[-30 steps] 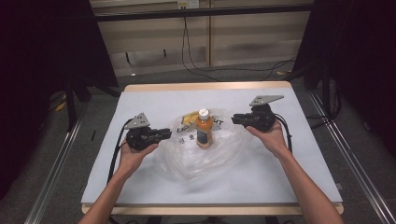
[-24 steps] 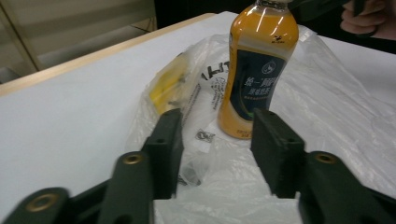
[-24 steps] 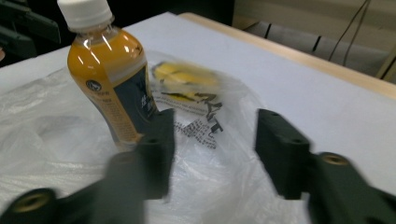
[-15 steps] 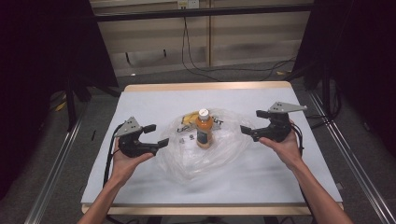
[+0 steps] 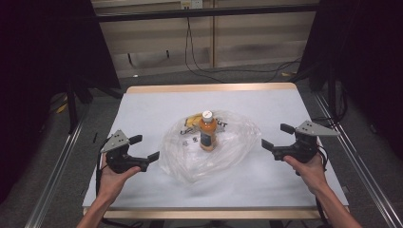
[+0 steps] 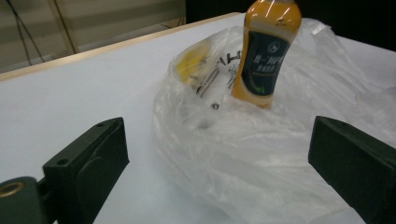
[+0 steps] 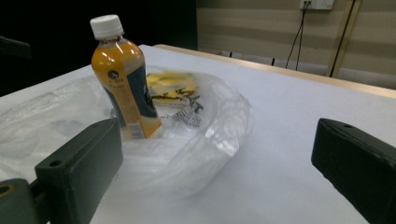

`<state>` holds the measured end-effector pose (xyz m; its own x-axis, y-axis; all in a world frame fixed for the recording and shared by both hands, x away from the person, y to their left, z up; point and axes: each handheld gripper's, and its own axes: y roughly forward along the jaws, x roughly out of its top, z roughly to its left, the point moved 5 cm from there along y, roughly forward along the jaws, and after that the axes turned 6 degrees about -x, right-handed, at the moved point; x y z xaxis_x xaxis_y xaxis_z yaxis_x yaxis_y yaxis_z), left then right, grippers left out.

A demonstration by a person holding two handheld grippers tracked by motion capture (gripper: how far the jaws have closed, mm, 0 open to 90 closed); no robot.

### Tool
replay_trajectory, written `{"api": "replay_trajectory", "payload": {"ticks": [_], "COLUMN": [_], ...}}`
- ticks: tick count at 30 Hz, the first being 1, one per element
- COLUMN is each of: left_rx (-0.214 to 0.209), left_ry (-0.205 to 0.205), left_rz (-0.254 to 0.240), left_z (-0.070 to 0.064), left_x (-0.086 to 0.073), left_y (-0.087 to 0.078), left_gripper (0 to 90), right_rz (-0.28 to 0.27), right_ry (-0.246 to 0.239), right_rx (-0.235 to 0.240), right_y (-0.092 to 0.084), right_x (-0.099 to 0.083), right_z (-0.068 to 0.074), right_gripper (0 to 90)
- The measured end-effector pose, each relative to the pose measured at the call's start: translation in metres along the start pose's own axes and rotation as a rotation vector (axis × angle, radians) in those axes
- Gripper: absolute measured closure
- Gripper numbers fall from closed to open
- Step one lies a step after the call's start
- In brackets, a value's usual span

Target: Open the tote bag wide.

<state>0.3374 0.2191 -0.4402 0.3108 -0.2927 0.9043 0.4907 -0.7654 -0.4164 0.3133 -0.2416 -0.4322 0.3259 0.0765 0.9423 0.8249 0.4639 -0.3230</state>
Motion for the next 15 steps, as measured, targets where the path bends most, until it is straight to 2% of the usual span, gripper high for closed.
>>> {"api": "replay_trajectory", "payload": {"ticks": [4, 6, 7, 10, 12, 15], "left_rx": [0.018, 0.025, 0.037, 0.057, 0.034, 0.043], "left_ry": [-0.040, -0.040, -0.042, -0.042, -0.041, -0.056], "left_rz": [-0.012, -0.024, -0.024, -0.030, -0.022, -0.029], "left_z": [-0.004, -0.006, -0.007, -0.009, -0.013, -0.019], "left_x": [-0.008, -0.011, -0.013, -0.019, -0.027, -0.037], "left_y": [-0.010, -0.016, -0.018, -0.022, -0.024, -0.028], "left_gripper": [4.4, 3.8, 3.8, 2.8, 2.7, 2.3], "right_rz": [0.002, 0.004, 0.022, 0.027, 0.007, -0.008], "right_ry": [-0.001, 0.003, -0.002, 0.004, 0.013, 0.050], "right_rx": [-0.004, -0.008, -0.021, -0.045, -0.059, -0.068], "right_y": [-0.016, -0.023, -0.027, -0.038, -0.046, -0.057], "right_x": [-0.010, -0.013, -0.015, -0.023, -0.027, -0.033], "right_z": [0.002, 0.002, 0.002, -0.002, -0.004, -0.005], "right_gripper": [3.2, 3.4, 3.3, 3.7, 3.7, 3.8]}}
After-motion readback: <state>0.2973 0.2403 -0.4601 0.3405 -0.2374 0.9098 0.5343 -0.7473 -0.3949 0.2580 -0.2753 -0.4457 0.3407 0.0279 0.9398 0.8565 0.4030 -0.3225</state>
